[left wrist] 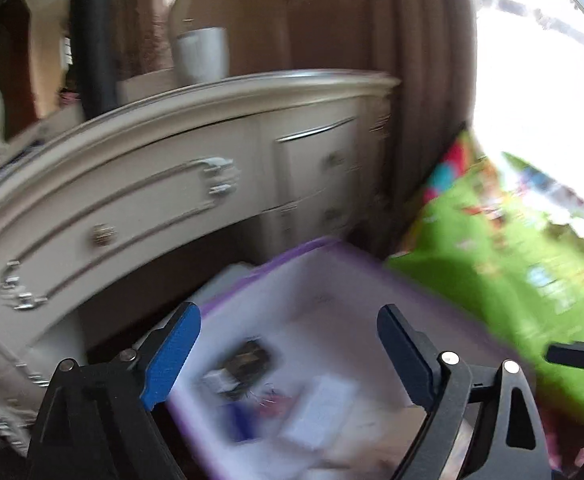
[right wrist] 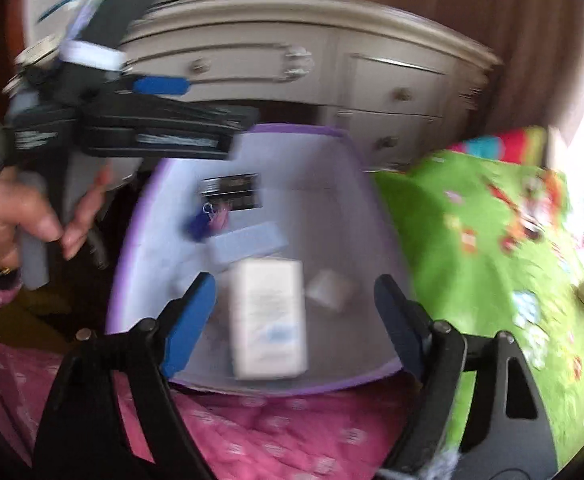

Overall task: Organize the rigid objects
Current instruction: 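Carry the cream box and binder clip to the storage box and release them, then grasp a white printed box with the right tool while the left tool grasps a slim white box, then carry both white boxes to the storage box and release them inside, then grasp the white square pack with the right tool while the left tool grasps the pink-printed white box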

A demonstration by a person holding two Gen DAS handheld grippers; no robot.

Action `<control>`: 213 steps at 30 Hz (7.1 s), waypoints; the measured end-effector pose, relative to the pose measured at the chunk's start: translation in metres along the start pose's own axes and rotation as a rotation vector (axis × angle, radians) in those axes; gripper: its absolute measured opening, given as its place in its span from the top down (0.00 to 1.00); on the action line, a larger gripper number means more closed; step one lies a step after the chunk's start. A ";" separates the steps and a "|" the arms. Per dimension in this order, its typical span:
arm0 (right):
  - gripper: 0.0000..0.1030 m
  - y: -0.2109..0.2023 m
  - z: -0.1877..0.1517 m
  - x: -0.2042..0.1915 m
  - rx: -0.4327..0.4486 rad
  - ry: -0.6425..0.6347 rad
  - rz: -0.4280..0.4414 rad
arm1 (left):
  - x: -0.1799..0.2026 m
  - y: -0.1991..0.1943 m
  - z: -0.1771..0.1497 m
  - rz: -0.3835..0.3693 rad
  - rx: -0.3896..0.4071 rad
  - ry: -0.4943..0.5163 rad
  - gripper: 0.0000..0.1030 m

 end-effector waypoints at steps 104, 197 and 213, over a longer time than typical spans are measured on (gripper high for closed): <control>0.25 -0.046 -0.177 0.214 -0.144 0.770 -0.252 | 0.131 0.008 -0.042 -0.461 -0.056 0.251 0.75; 0.40 -0.095 -0.374 0.636 -0.146 1.069 -0.517 | 0.611 0.146 0.072 -0.638 -0.144 0.948 0.27; 0.40 -0.089 -0.320 0.459 -0.117 1.081 -0.455 | 0.422 0.080 -0.001 -0.502 -0.175 0.702 0.28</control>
Point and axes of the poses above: each gripper's, at about its wrist camera, not at the fingertips, and y roughly the way its jaws point, x to its right, z to its top, the point moved 4 cm from there along y, roughly the way its jaws point, and after that the axes turned 11 degrees about -x, right-handed, at the moved point
